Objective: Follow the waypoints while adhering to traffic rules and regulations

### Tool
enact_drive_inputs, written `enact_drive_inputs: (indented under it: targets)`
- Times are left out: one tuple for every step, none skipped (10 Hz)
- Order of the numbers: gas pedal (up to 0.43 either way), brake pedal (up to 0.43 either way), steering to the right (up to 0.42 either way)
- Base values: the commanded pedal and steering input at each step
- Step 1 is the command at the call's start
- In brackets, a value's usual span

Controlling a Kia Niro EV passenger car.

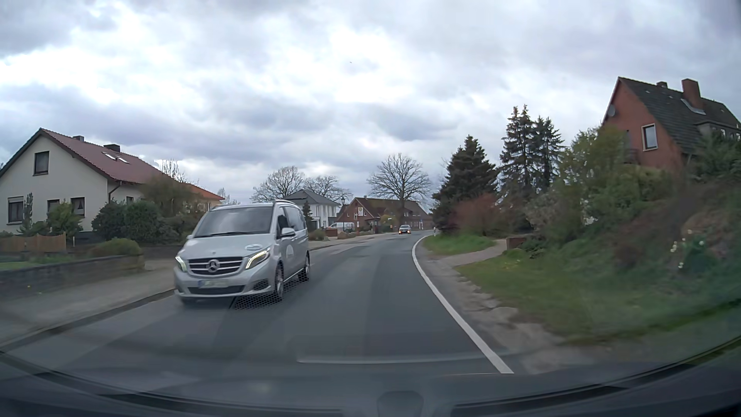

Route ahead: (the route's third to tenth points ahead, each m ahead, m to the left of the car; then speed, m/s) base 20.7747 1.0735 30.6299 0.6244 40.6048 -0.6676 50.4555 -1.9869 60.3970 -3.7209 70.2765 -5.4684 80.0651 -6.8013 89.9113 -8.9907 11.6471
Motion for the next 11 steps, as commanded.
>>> enact_drive_inputs:
  targets:
    - [0.067, 0.000, 0.018]
    - [0.059, 0.000, 0.018]
    - [0.059, 0.000, 0.019]
    - [0.059, 0.000, 0.018]
    - [0.059, 0.000, 0.019]
    - [0.059, 0.000, 0.018]
    - [0.059, 0.000, 0.018]
    - [0.059, 0.000, 0.018]
    - [0.059, 0.000, 0.018]
    - [0.059, 0.000, 0.018]
    - [0.059, 0.000, 0.018]
